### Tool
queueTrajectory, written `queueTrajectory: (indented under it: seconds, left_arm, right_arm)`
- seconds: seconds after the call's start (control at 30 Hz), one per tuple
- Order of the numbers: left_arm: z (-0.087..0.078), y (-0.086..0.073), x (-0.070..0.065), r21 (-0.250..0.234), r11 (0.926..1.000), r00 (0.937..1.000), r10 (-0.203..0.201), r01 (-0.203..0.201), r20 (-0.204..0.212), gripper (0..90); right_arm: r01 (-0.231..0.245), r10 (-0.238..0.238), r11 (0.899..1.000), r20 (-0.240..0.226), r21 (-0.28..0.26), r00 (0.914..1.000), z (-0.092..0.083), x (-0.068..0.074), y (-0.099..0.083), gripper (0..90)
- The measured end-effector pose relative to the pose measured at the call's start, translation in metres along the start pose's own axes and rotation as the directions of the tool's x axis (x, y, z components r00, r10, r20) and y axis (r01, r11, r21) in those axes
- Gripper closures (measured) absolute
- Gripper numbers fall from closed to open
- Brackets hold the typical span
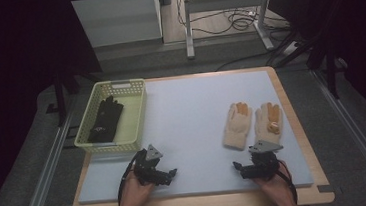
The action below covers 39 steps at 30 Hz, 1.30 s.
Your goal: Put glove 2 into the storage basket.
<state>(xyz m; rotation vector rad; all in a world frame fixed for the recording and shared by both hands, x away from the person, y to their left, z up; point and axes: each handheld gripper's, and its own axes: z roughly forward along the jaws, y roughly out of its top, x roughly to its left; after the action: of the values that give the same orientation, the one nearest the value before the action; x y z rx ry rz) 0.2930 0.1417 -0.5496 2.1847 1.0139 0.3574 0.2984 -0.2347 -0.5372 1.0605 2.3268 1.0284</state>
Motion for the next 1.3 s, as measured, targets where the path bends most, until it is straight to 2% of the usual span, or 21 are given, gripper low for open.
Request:
queueTrajectory:
  seconds: [0.3,0.43,0.5,0.57,0.77,0.9,1.07,1.3]
  left_arm:
    - [0.0,-0.001,0.0,-0.005,1.0,1.0,0.0,0.0,0.002,0.4]
    - [0.0,-0.001,0.0,-0.005,1.0,1.0,0.0,0.0,0.002,0.4]
    - [0.0,-0.001,0.0,-0.005,1.0,1.0,0.0,0.0,0.002,0.4]
    - [0.0,-0.001,0.0,-0.006,1.0,1.0,-0.001,0.001,0.002,0.5]
    - [0.0,-0.001,0.0,-0.006,1.0,1.0,0.0,0.0,0.002,0.5]
    - [0.0,-0.001,0.0,-0.006,1.0,1.0,-0.001,0.001,0.002,0.5]
    - [0.0,-0.001,0.0,-0.006,1.0,1.0,-0.001,0.001,0.002,0.5]
    - [0.0,-0.001,0.0,-0.007,1.0,1.0,-0.001,0.001,0.002,0.6]
  right_arm:
    - [0.024,-0.024,1.0,-0.022,0.016,0.9995,-0.002,0.002,0.005,17.4]
    - [0.0,0.0,1.0,-0.046,-0.004,0.999,-0.006,-0.001,0.012,20.3]
    - [-0.008,0.008,1.0,-0.072,0.006,0.9973,-0.007,-0.003,0.017,22.4]
    - [0.003,-0.002,1.0,-0.064,0.012,0.9979,-0.008,-0.004,0.023,23.7]
    - [0.011,-0.012,1.0,-0.045,-0.02,0.9989,-0.014,-0.011,0.047,28.4]
    - [0.002,-0.003,1.0,-0.028,-0.013,0.9996,-0.005,-0.024,0.061,32.6]
    - [0.002,-0.002,1.0,0.036,0.006,0.9993,0.013,-0.045,0.076,32.8]
    - [-0.029,0.024,0.998,0.076,0.055,0.9968,0.05,-0.07,0.089,18.9]
